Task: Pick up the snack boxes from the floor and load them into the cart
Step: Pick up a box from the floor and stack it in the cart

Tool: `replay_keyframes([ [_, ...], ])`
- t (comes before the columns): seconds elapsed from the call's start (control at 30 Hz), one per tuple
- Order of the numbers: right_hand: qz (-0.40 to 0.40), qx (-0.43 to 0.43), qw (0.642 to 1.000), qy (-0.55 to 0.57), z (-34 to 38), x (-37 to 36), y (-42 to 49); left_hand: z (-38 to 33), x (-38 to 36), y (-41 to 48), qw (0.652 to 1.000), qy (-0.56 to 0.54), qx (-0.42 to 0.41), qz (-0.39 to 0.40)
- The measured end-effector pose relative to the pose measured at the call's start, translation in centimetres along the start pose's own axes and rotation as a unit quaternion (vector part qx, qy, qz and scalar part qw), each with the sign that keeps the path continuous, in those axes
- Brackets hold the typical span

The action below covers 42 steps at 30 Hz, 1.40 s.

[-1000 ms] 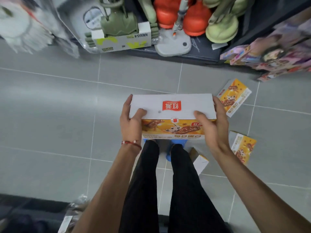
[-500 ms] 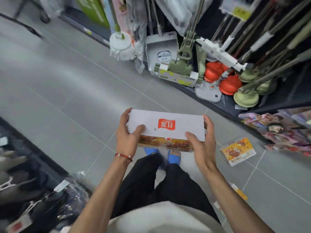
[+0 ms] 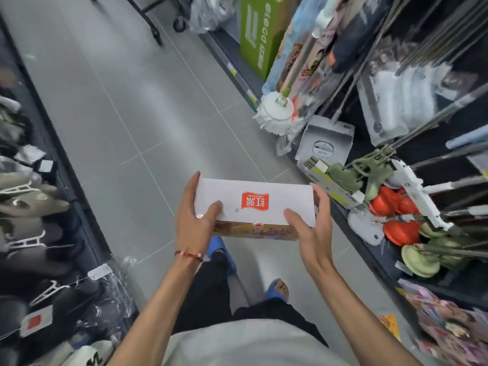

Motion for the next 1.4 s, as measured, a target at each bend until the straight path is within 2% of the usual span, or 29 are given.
replay_keyframes([
  [0.13, 0.02, 0.011, 1.0, 0.005, 3.4, -8.3, 3.1, -1.9, 5.7, 6.2, 0.999, 0.004, -0.019, -0.039],
  [0.33, 0.059, 0.035, 0.998, -0.005, 8.0, -19.4, 7.8, -4.3, 12.5, 14.1, 0.988, 0.016, -0.023, -0.155],
  [0.67, 0.123, 0.038, 0.992, 0.001, 15.1, -35.6, 20.0, -8.9, 19.4, 31.2, 0.976, 0.015, 0.007, -0.215],
  [0.83, 0.137, 0.035, 0.99, 0.001, 19.7, -43.3, 28.2, -12.8, 22.4, 41.6, 0.974, 0.018, 0.028, -0.224],
  [1.13, 0.154, 0.049, 0.987, -0.022, 28.2, -58.0, 41.5, -18.7, 28.5, 60.4, 0.97, -0.001, 0.021, -0.24],
  [1.4, 0.116, 0.068, 0.991, -0.01, 34.5, -74.2, 52.8, -23.3, 35.9, 80.9, 0.976, -0.013, -0.009, -0.216],
])
Point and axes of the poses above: each hand's wrist, its own y-axis towards the middle knuckle, its own x-axis out of the back of the hand, z = x × y, the point moved 2 cm from there along y, towards the middle knuckle, and after that the axes turned 1 degree about -y, right-handed, at the moved point
